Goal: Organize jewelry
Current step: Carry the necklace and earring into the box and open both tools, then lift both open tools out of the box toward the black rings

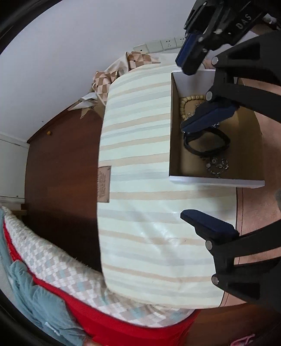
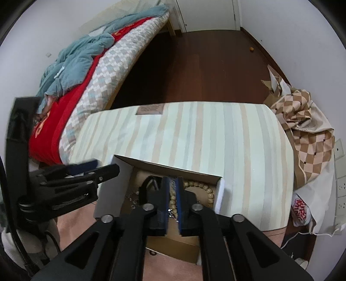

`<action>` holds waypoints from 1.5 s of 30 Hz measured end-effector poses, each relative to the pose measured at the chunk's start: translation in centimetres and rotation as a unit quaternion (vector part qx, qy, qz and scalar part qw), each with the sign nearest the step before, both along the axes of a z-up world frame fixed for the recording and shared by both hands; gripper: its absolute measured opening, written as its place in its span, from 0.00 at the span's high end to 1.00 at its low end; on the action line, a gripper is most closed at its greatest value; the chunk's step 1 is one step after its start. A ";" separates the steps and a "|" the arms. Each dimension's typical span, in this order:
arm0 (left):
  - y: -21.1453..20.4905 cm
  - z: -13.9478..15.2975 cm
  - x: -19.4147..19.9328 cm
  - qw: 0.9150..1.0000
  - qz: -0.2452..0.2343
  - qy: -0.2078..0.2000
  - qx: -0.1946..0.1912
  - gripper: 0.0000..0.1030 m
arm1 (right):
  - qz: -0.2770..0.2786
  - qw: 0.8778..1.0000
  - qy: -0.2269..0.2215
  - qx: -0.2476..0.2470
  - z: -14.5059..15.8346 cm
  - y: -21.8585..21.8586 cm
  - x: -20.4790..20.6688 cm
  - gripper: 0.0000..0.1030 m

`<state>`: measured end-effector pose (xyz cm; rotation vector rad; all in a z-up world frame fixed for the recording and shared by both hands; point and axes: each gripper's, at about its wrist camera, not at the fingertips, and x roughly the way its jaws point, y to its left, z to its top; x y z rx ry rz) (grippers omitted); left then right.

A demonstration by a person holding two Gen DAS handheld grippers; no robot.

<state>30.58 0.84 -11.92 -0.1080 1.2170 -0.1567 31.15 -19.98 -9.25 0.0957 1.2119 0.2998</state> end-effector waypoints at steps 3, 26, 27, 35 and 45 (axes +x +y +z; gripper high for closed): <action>0.0 0.3 -0.2 1.000 0.002 -0.005 0.014 0.20 | -0.007 1.000 -0.001 -0.004 0.1 -0.5 -0.5 0.58; 0.4 1.7 -8.6 0.990 0.028 -0.080 0.111 0.00 | -0.074 0.990 0.000 -0.119 -1.5 -0.6 -8.6 0.03; 0.3 2.0 -9.0 0.990 0.029 -0.083 0.112 0.00 | -0.077 0.990 -0.005 -0.120 -1.1 -0.6 -8.7 0.03; 0.7 4.5 -12.1 0.986 0.043 -0.113 0.112 0.00 | -0.099 0.986 -0.049 -0.124 2.7 -1.3 -10.8 0.03; 1.1 2.8 -15.2 0.981 0.066 -0.115 0.143 0.00 | -0.104 0.990 -0.061 -0.074 2.9 -1.7 -15.2 0.03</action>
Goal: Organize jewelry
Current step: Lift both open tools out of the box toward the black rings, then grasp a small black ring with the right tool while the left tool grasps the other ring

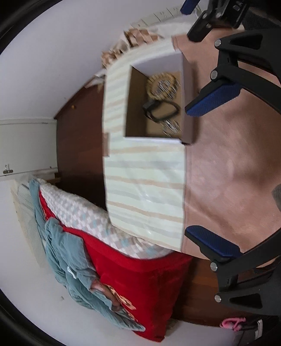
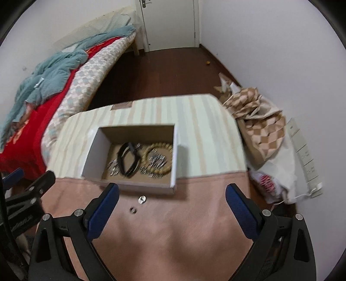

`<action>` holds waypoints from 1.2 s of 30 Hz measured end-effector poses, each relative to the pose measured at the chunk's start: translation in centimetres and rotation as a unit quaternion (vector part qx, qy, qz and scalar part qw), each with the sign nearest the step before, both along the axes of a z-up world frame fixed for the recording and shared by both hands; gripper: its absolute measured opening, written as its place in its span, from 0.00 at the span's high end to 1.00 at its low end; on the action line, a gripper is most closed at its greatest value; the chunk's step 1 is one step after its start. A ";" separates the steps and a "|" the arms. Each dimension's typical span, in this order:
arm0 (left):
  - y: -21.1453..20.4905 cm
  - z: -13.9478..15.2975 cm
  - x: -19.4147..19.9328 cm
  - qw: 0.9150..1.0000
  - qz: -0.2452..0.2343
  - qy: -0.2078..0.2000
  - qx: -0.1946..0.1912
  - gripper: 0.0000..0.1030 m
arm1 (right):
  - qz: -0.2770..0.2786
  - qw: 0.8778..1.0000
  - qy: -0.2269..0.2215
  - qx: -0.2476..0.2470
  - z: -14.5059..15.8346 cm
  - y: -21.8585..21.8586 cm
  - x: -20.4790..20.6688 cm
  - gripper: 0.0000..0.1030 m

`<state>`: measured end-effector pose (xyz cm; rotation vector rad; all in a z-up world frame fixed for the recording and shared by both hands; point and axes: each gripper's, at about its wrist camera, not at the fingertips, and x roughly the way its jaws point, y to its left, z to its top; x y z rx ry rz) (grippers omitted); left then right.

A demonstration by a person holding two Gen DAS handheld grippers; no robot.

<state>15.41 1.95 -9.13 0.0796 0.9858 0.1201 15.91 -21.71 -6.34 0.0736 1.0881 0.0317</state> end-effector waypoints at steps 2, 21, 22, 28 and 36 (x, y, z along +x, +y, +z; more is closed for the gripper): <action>0.3 -2.2 -0.2 1.000 0.011 0.012 0.016 0.00 | 0.003 1.000 0.004 0.012 -2.0 0.0 -0.8 0.04; 3.5 -10.9 1.3 0.994 0.054 0.095 0.018 0.00 | 0.072 0.997 -0.006 -0.016 -13.2 6.5 1.3 0.68; 3.4 -10.9 1.3 0.994 0.053 0.096 0.019 0.00 | 0.073 0.997 -0.007 -0.026 -13.2 6.7 1.3 0.86; 0.4 -10.4 0.8 0.995 0.016 0.094 -0.001 0.00 | 0.042 0.999 -0.001 0.005 -12.1 4.0 0.4 0.88; -6.8 -11.0 0.6 0.991 -0.061 0.102 -0.064 0.05 | -0.024 1.000 -0.011 0.003 -10.4 -2.3 -2.5 0.88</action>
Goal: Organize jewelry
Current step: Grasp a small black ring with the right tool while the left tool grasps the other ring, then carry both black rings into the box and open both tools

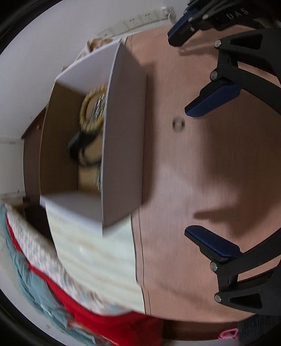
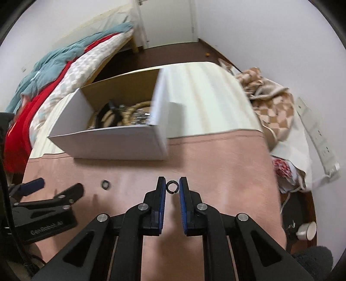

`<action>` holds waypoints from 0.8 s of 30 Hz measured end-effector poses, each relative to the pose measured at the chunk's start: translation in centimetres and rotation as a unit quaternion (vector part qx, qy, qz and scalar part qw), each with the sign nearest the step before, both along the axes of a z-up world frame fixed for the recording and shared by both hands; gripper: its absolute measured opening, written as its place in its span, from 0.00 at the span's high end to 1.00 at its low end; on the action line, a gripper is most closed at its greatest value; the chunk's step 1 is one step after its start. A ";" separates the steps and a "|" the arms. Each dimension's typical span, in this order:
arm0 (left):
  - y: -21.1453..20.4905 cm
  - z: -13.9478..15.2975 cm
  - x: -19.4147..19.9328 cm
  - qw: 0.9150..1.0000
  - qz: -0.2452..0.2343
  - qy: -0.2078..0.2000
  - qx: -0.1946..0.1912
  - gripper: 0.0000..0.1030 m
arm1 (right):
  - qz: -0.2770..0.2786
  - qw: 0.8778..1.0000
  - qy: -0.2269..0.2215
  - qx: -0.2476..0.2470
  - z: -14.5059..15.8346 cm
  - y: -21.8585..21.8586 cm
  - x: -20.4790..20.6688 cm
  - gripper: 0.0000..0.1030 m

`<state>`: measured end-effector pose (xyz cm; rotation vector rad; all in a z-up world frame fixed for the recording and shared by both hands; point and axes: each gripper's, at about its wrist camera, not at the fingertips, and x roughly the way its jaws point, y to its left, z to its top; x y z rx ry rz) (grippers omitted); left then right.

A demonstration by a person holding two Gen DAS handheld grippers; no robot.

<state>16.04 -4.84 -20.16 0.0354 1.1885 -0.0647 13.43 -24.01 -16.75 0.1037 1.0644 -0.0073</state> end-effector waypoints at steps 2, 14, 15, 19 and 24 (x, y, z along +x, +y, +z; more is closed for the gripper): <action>-1.4 -0.4 0.0 1.000 -0.015 0.001 -0.001 0.24 | -0.011 1.000 0.003 -0.002 -0.2 -1.1 -0.4 0.88; -3.9 -0.1 -0.3 0.998 -0.058 -0.030 -0.002 0.90 | -0.033 0.999 -0.002 0.003 -0.1 -3.2 -0.5 0.87; -3.8 -0.1 -0.3 0.998 -0.058 -0.031 -0.003 0.91 | -0.033 0.999 -0.002 0.004 0.0 -3.2 -0.6 0.87; -3.5 0.0 -0.4 0.998 -0.056 -0.029 -0.008 0.91 | -0.035 0.999 -0.006 0.008 0.3 -3.1 -0.7 0.87; -2.4 2.3 -0.8 0.997 -0.057 -0.036 -0.031 0.91 | -0.032 0.999 -0.019 0.025 1.9 -3.0 -0.7 0.87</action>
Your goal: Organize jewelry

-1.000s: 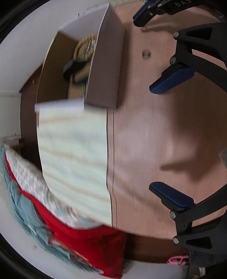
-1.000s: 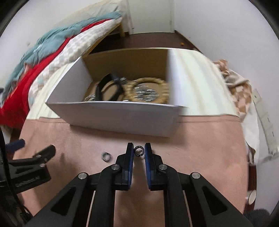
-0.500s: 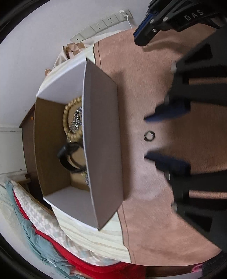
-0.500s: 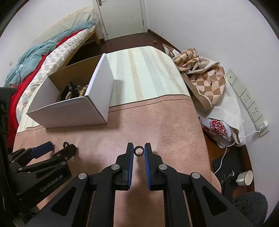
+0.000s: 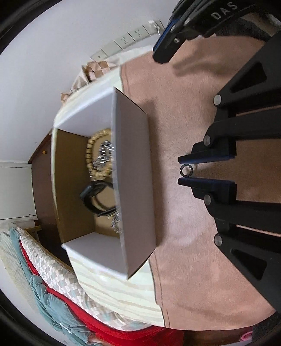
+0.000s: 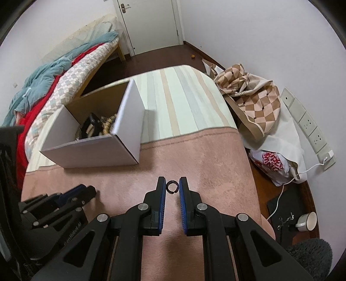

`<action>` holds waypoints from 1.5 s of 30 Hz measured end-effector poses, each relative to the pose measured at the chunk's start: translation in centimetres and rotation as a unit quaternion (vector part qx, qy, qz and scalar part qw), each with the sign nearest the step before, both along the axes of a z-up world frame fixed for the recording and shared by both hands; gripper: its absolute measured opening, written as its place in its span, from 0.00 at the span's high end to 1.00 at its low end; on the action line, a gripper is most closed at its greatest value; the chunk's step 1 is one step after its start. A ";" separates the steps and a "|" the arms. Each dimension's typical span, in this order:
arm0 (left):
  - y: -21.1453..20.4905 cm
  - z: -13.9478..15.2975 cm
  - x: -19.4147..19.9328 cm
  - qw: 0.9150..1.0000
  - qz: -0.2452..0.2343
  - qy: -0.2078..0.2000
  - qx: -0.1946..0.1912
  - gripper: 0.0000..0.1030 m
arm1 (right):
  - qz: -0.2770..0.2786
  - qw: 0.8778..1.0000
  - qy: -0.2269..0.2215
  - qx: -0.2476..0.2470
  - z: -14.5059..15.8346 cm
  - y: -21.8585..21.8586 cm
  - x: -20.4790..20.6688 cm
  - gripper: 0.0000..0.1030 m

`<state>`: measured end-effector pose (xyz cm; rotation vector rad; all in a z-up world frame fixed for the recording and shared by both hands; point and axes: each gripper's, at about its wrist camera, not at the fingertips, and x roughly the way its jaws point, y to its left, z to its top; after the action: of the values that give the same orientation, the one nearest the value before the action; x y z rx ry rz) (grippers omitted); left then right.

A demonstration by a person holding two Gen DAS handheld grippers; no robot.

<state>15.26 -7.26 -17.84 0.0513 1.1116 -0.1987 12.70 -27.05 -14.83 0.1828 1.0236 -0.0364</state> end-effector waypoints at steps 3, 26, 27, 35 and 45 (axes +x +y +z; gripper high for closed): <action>1.1 2.9 0.4 1.000 0.001 -0.015 -0.020 0.91 | 0.012 1.000 -0.014 0.022 2.2 0.5 0.5 0.87; 7.2 5.1 16.0 0.996 0.040 0.071 -0.039 0.87 | 0.117 0.987 0.095 0.059 2.2 6.5 18.4 0.87; 7.4 5.2 16.1 0.996 0.044 0.070 -0.038 0.81 | 0.117 0.986 0.100 0.058 2.0 6.6 18.5 0.86; 8.3 6.7 15.2 0.997 0.063 0.042 -0.029 0.35 | 0.111 0.988 0.088 0.060 3.3 5.8 17.1 0.62; 8.7 5.6 11.0 0.995 0.093 0.015 0.031 0.00 | 0.076 0.992 0.093 -0.034 4.0 5.0 13.2 0.12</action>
<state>26.27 1.42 -12.24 -0.0005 1.1463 0.0015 25.90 -22.05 -10.79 0.0397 1.2180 0.0507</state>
